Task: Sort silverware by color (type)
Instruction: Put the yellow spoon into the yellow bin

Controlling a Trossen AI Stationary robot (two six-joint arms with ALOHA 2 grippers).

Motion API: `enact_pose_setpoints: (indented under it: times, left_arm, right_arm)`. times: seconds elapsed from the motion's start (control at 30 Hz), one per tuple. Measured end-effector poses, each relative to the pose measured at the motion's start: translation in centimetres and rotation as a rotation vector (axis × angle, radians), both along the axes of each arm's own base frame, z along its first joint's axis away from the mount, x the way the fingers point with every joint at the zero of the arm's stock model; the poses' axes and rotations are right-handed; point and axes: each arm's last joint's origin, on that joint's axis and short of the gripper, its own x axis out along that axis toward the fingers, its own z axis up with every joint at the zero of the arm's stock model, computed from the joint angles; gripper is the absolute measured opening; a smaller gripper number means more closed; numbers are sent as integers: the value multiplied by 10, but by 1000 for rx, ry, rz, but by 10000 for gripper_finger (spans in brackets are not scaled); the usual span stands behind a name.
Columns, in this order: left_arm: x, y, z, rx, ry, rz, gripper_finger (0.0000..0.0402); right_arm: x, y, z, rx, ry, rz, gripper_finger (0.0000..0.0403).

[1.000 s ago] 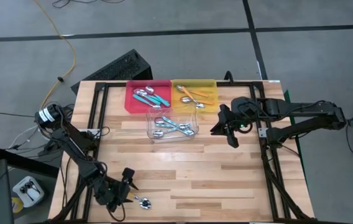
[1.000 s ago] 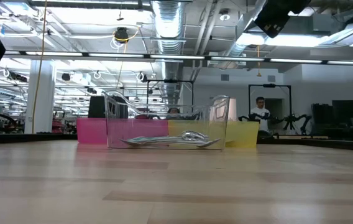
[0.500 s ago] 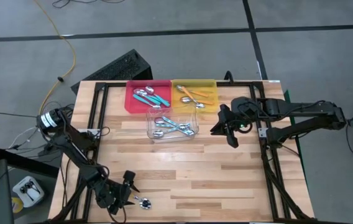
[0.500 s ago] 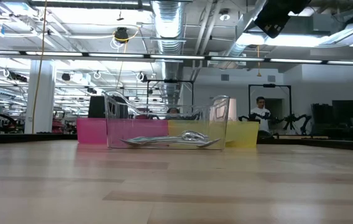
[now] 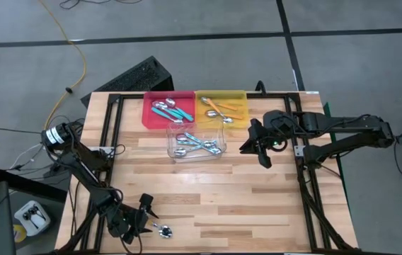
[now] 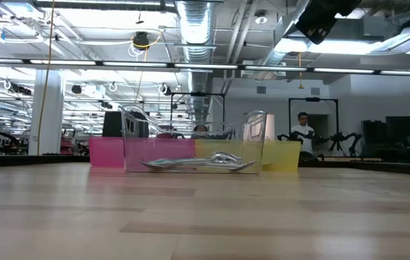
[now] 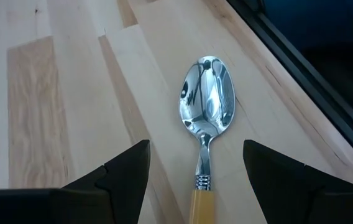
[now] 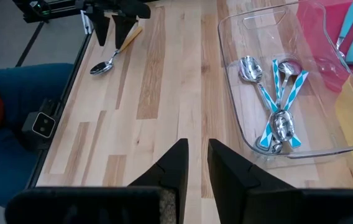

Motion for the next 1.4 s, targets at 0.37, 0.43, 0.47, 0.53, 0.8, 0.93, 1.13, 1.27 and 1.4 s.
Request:
enact_pose_setpoints:
  times: [0.37, 0.43, 0.47, 0.53, 0.8, 0.93, 1.13, 1.27, 1.4]
  left_arm:
    - [-1, 1, -1, 17, 16, -6, 243]
    - [-1, 1, -2, 24, 14, -11, 243]
    - [-1, 1, -2, 25, 14, -11, 243]
    - [-1, 2, -2, 31, 18, -11, 243]
    - [-2, 3, -3, 41, 21, -8, 243]
    - [-5, 6, -12, 3, 0, -2, 243]
    - [-9, 10, -18, -99, -58, 0, 243]
    - [-10, 11, -19, -87, -47, -3, 243]
    - [-10, 13, -22, -56, -29, 4, 243]
  right_arm:
    - [1, -1, 1, -16, -11, -20, 87]
    - [1, -1, 1, -17, -19, -22, 87]
    - [1, -1, 2, -17, -22, -22, 87]
    - [2, -1, 2, -17, -31, -22, 87]
    - [3, -1, 4, -18, -52, -22, 87]
    - [3, -1, 4, -18, -55, -22, 87]
    - [4, -1, 5, -18, -62, -22, 87]
    - [4, -1, 5, -18, -61, -22, 87]
    - [4, -1, 5, -18, -61, -22, 87]
